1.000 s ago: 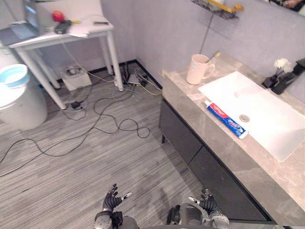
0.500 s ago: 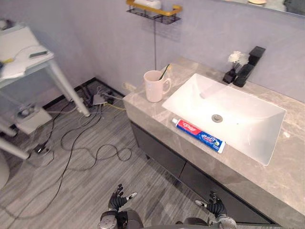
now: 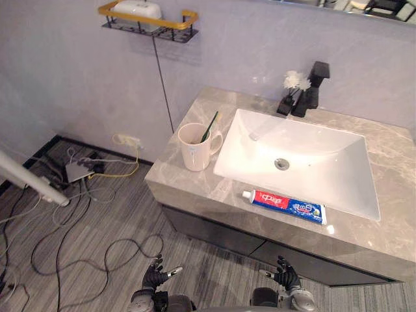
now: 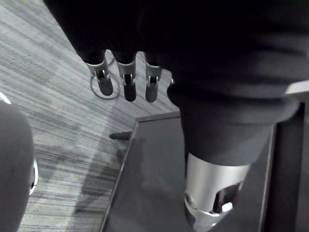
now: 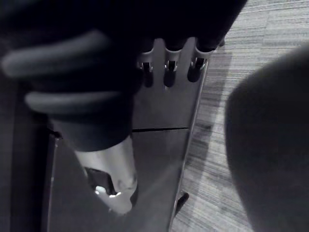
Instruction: Organize washtable
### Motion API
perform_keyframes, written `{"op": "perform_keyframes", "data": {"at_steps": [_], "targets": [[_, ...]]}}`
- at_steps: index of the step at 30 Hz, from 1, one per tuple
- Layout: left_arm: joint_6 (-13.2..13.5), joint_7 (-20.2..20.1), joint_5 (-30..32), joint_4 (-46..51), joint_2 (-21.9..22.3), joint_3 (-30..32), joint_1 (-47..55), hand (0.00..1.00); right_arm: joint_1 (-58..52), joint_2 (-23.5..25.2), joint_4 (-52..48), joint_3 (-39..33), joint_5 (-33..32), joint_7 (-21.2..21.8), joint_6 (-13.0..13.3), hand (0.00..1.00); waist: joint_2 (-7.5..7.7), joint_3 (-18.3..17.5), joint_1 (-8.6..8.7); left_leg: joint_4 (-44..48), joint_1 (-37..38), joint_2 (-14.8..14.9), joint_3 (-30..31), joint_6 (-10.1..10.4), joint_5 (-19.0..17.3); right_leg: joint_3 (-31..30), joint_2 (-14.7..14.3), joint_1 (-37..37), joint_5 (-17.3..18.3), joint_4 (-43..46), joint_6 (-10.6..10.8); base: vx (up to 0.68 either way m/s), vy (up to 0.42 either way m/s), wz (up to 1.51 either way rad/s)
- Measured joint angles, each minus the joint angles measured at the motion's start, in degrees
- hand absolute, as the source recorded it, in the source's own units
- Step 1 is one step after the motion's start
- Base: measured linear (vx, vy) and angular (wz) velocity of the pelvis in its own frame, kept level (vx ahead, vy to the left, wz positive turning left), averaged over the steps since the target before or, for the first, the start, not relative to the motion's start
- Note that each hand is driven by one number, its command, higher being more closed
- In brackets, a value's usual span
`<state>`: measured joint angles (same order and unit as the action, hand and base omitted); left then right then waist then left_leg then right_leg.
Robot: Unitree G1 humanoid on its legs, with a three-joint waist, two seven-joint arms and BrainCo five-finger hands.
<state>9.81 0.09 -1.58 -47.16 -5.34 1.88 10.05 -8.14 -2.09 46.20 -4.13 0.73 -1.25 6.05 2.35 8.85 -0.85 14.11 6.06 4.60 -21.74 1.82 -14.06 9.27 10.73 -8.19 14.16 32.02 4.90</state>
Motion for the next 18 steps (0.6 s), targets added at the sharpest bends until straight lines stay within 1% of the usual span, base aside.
{"op": "perform_keyframes", "data": {"at_steps": [1,3,4,6,7,8,9,10,11,12,13,14,15,16,17,18], "targets": [[-0.09,-0.08,0.01,-0.95,0.61,-0.34,-0.11,0.00,0.98,-0.97,0.15,0.51,0.01,-0.06,0.12,0.00,-1.22,-0.25,0.32,-1.85,-0.23,0.19,0.48,0.56,0.91,1.34,-1.22,2.46,-0.38,-6.40,-0.64,0.08,-0.040,-0.37],[-0.10,-0.08,0.01,-1.47,1.06,-1.28,-0.69,0.00,1.24,-1.77,0.62,0.50,0.01,-0.05,0.08,0.00,-2.41,0.11,1.42,-2.21,-0.31,0.28,0.84,0.72,1.43,1.68,-2.14,4.16,-0.87,-10.36,-1.37,0.06,-0.042,-0.10],[-0.19,-0.09,0.02,-1.96,1.30,-1.41,-0.75,0.00,0.75,-1.90,0.92,0.43,0.02,-0.06,-0.02,0.00,-2.79,-0.03,2.05,-2.09,0.18,0.35,1.99,0.74,1.91,1.88,-2.31,5.73,-1.02,-11.96,-1.38,0.08,-0.049,0.06],[-0.17,-0.08,0.03,-1.95,1.61,-1.32,-0.70,0.00,-0.31,-1.65,0.79,0.38,-0.13,-0.15,0.03,0.00,-2.72,-0.09,1.76,-1.09,0.65,1.17,2.92,1.24,2.21,2.21,-2.86,8.35,-1.96,-14.87,-1.64,0.07,-0.046,0.02],[-0.07,-0.12,0.04,-1.87,1.64,-1.24,-0.88,0.00,-0.65,-1.67,0.79,0.34,-0.15,-0.17,0.04,0.00,-2.69,-0.11,1.69,1.08,0.07,1.78,3.06,1.54,2.39,2.49,-3.17,9.66,-2.55,-16.78,-1.50,0.03,-0.104,0.07],[-0.07,-0.13,0.04,-1.82,1.71,-1.17,-1.16,0.00,-0.72,-1.57,0.66,0.31,-0.15,-0.15,0.09,0.00,-2.16,-0.11,1.67,6.01,-2.42,3.10,3.50,1.61,2.39,3.02,-3.74,10.99,-3.26,-19.34,-1.46,0.01,-0.106,0.09],[-0.06,-0.18,0.04,-1.37,1.84,-1.02,-1.20,0.00,-0.87,-1.36,0.41,0.31,-0.19,-0.14,0.08,0.00,-2.02,-0.07,1.57,10.81,-4.65,4.40,3.71,1.62,2.39,3.04,-4.13,11.77,-4.23,-21.29,-1.63,0.01,-0.096,-0.07],[-0.08,-0.16,0.05,-0.48,2.00,-0.23,-1.18,0.00,-1.20,-1.05,-0.07,0.35,-0.21,-0.15,0.06,0.00,-2.16,0.00,0.80,16.66,-6.78,6.40,3.71,1.64,2.41,2.33,-5.32,12.89,-5.09,-23.33,-2.00,0.01,-0.019,-0.36],[-0.10,-0.13,0.04,-0.27,2.32,0.63,-0.94,0.00,-1.55,-0.78,-0.51,0.33,-0.25,-0.22,0.01,0.00,-2.54,0.17,-0.06,20.12,-7.45,7.66,3.85,1.81,2.51,1.17,-6.26,13.75,-5.40,-24.27,-2.26,0.05,0.000,-0.63],[-0.12,-0.06,-0.01,-0.05,2.87,1.62,-0.26,0.00,-1.87,-0.39,-0.72,0.35,-0.28,-0.23,0.01,0.00,-2.66,0.28,-0.42,24.00,-8.37,8.39,4.55,2.61,3.45,-0.36,-6.84,15.06,-5.64,-24.89,-2.63,0.06,0.011,-0.58],[-0.06,-0.07,0.01,0.01,2.91,2.36,0.00,0.00,-1.70,-0.14,-0.86,0.34,-0.30,-0.23,0.01,0.00,-1.63,0.42,-0.58,24.88,-9.00,8.42,5.23,2.59,2.71,-1.21,-6.50,15.27,-5.67,-25.16,-2.66,0.07,0.043,-0.66],[-0.02,-0.08,0.02,0.02,2.97,2.68,0.08,0.00,-1.72,0.40,-1.23,0.38,-0.35,-0.23,0.02,0.00,-1.90,0.05,-0.76,21.69,-8.82,6.88,7.80,2.24,0.26,-3.07,-6.27,15.05,-5.84,-25.16,-2.68,0.04,0.082,-0.71],[-0.04,-0.09,0.01,0.00,3.30,2.71,0.12,0.00,-1.40,0.41,-1.62,-0.50,-0.40,-0.43,0.02,0.00,-2.31,0.21,-0.56,16.71,-8.90,5.24,10.44,2.10,-0.54,-4.67,-5.97,14.72,-6.25,-25.21,-2.36,0.03,0.102,-0.74],[-0.03,-0.08,0.01,-0.12,3.51,2.69,0.20,0.00,-1.37,0.37,-1.69,-0.78,-0.41,-0.70,0.04,0.00,-2.39,0.24,-0.35,13.58,-8.81,4.50,11.58,2.18,-0.46,-5.34,-5.77,14.57,-6.39,-25.19,-2.13,0.01,0.158,-0.69],[-0.04,-0.06,0.04,-0.24,4.03,2.58,0.29,0.00,-1.32,-0.11,-2.05,-1.75,-0.34,-1.27,0.05,0.00,-3.53,-0.30,-0.17,4.96,-8.28,3.32,14.49,3.09,3.29,-6.50,-6.25,13.87,-6.72,-25.32,-1.50,-0.01,0.180,-0.56],[-0.22,-0.03,0.02,-0.82,4.16,2.43,-0.02,0.00,-1.27,-0.41,-1.82,-1.96,-0.33,-1.48,-0.18,0.00,-3.92,-0.48,-0.16,3.19,-7.43,3.07,14.16,2.62,2.96,-7.71,-6.35,14.10,-7.27,-26.35,-0.67,0.00,0.161,-0.52]]}}
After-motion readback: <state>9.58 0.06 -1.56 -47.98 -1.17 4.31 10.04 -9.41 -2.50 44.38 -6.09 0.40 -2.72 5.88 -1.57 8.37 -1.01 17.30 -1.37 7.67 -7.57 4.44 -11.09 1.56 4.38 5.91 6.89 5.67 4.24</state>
